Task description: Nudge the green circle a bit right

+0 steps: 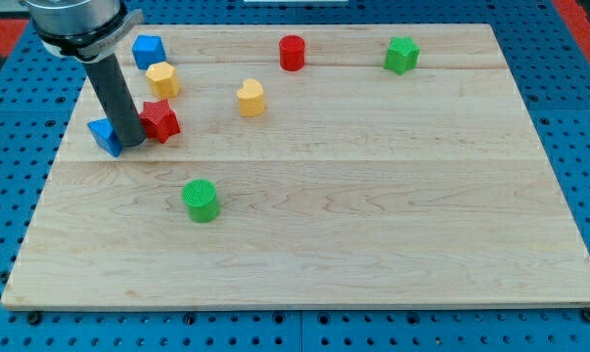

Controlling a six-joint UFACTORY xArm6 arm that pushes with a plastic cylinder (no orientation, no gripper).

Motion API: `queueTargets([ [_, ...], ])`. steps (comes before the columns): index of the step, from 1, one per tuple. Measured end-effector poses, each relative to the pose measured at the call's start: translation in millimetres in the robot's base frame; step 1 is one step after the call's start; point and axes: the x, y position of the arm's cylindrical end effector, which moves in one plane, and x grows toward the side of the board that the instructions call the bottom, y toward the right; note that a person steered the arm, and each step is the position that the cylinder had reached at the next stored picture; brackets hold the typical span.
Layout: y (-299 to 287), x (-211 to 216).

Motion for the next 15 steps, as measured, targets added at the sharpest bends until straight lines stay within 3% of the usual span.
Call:
queueTargets([
  [1, 22, -28],
  [2, 93, -28],
  [3, 104, -10],
  [6, 113, 16],
  [10, 112, 18],
  [14, 39, 7],
  [15, 56, 2],
])
